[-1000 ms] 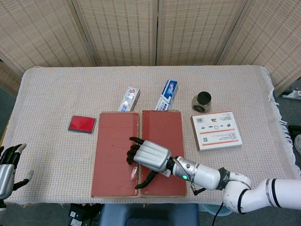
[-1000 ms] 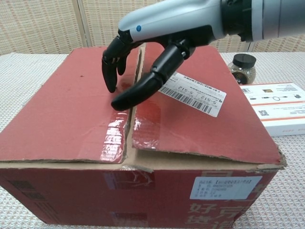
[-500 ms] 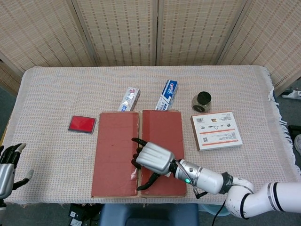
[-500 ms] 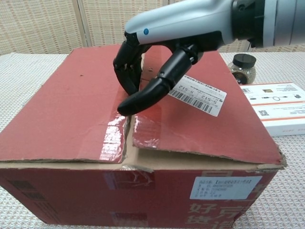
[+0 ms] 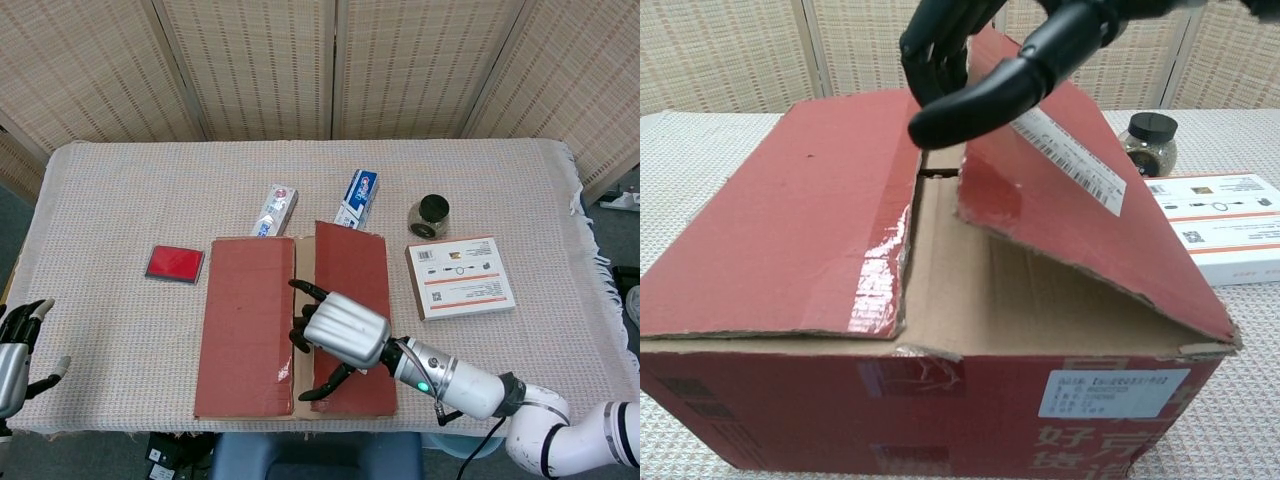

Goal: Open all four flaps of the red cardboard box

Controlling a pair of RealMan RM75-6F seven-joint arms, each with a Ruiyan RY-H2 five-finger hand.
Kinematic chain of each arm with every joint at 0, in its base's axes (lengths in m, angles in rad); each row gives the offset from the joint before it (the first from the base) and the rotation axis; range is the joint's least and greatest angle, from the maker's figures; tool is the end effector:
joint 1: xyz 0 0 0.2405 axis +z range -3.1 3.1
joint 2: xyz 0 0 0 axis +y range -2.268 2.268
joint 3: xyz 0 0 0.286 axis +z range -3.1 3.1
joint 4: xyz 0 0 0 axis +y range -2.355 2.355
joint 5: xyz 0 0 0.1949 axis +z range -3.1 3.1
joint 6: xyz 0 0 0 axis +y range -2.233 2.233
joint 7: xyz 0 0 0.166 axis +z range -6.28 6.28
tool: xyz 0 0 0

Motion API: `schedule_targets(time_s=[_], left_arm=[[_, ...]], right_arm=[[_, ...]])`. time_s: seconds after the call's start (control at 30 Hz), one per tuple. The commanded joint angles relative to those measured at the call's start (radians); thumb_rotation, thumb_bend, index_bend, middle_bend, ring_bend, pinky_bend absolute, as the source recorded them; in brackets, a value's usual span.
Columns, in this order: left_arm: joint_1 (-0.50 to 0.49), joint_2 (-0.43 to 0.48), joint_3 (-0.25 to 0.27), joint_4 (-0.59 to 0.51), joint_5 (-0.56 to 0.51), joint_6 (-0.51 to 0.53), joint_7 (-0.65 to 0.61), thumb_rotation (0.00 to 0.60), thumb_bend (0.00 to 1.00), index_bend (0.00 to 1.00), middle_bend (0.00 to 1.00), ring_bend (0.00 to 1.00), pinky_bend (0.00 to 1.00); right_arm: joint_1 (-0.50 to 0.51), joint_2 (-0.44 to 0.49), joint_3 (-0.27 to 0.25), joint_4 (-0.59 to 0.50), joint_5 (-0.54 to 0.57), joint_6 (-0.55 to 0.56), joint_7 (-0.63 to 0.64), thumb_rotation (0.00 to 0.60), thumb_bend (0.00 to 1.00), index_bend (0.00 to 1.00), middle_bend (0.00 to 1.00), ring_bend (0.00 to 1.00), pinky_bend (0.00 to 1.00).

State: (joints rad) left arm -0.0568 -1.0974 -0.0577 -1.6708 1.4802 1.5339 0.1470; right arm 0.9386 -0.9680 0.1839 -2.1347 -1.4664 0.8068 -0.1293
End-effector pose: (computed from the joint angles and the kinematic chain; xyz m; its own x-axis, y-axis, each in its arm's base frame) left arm -0.3268 0.1954 0.1980 0.4926 -0.0361 0.8695 0.8701 0.0374 -0.4914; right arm -0.0107 -0.2961 0.1153 0.5471 -0.2140 0.8093 -0.5287 -0.8378 0.1358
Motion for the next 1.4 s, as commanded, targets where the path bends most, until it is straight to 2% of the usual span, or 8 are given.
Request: schedule_targets(time_s=[0.03,0.33,0.63,1.07,1.4], left_arm=[[-0.003,0.003,-0.002,-0.006,0.002,-0.001,0.005,0.6,0.33,0.13,0.15,0.14,0.0],[-0.014,0.018,-0.011,-0.037,0.015,0.005,0.03,0.6,0.33,0.13,0.15,0.14,0.0],[-0.033,0.035,-0.018,-0.08,0.034,-0.002,0.058,0.6,0.34,0.13,0.15,0.14,0.0],[-0.117,0.087,-0.032,-0.153,0.124,-0.07,0.019,0.6,0.33,0.13,0.15,0.15,0.0],[-0.257,0.132,-0.048,-0.196,0.26,-0.185,-0.089,0.6,0.32,0.17,0.16,0.17,0.0]], right_arm=[[-0.047,0.055,-0.006,-0.022,-0.058,0.057,0.043,0.177,0.0,0.53,0.53,0.44,0.0],[-0.166,0.205,-0.039,-0.052,-0.197,0.194,0.176,0.174,0.0,0.53,0.53,0.43,0.0],[-0.299,0.337,-0.088,-0.032,-0.308,0.342,0.313,0.175,0.0,0.53,0.53,0.43,0.0],[-0.459,0.377,-0.157,0.089,-0.347,0.491,0.489,0.173,0.0,0.53,0.53,0.43,0.0],[-0.528,0.348,-0.179,0.151,-0.343,0.541,0.542,0.173,0.0,0.53,0.53,0.43,0.0]])
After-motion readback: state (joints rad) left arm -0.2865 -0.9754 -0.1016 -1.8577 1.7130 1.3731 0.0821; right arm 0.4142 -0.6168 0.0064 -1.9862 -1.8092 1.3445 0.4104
